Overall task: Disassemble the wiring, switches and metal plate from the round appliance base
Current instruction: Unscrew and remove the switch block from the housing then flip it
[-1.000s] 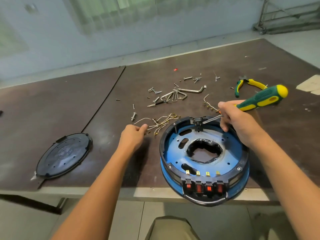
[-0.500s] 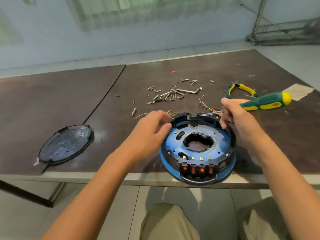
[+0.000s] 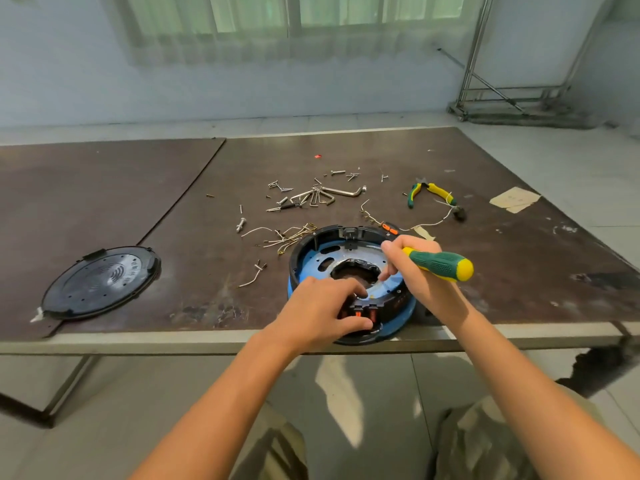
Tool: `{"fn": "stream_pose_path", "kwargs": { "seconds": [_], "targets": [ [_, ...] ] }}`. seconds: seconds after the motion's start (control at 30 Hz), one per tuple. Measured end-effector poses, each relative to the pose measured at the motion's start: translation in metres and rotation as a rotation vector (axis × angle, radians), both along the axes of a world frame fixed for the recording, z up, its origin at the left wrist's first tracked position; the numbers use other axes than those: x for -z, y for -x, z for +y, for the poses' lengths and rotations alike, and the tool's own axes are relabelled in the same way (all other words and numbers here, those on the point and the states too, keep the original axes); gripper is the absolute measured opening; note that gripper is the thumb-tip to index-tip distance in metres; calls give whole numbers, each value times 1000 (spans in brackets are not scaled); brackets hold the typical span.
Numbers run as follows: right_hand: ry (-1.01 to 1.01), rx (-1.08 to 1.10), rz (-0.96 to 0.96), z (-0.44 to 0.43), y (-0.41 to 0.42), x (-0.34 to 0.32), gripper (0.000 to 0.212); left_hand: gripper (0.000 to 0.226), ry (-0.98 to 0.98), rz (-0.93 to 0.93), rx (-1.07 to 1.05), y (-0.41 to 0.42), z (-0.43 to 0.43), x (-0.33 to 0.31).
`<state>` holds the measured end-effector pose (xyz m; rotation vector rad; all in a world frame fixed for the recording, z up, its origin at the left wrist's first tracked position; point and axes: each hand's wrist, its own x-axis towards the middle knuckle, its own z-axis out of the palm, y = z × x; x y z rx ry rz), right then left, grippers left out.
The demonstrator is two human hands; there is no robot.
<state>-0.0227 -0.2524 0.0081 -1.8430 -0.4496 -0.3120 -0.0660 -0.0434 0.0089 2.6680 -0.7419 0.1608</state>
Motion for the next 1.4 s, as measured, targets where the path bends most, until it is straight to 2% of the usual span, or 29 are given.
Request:
{"fn": "stream_pose_path", "kwargs": {
  "seconds": [0.1,0.27,0.37,0.5,0.6,0.7,0.8,0.97,1.13,1.27,1.4],
  "targets": [
    [-41,27,32,-7,9,-6,37,47,4,11,0,-5,-2,0],
    [-164,-74,135,-22,30,-9,29,50,-73,82,-26,-12,-11,-4],
    [-324,-83,178,-26,36,-11,42,47,-50,105,-48,-15,-16,-4],
    [-558,-38,252,-31,40,-17,67,44,-68,26,-65,-16,-17,4],
    [-645,-14,244,-32,43,-7,55,46,-69,2,-77,-17,-17,8],
    [-665,49,250,-33,48,15,38,50,-72,-6,-72,-20,-19,7],
    [-599,37,259,-41,54,35,27,57,-53,-14,-72,-18,-21,7],
    [-544,19,275,-47,57,46,41,56,-33,-45,-95,-17,-22,10],
    [-537,104,270,-40,57,54,42,51,-31,-56,-113,-17,-22,11],
    [-607,210,244,-31,63,54,30,46,-44,-50,-100,-17,-22,10],
    [-795,328,276,-6,78,67,22,36,-23,-47,-95,-16,-20,11]
  ]
}}
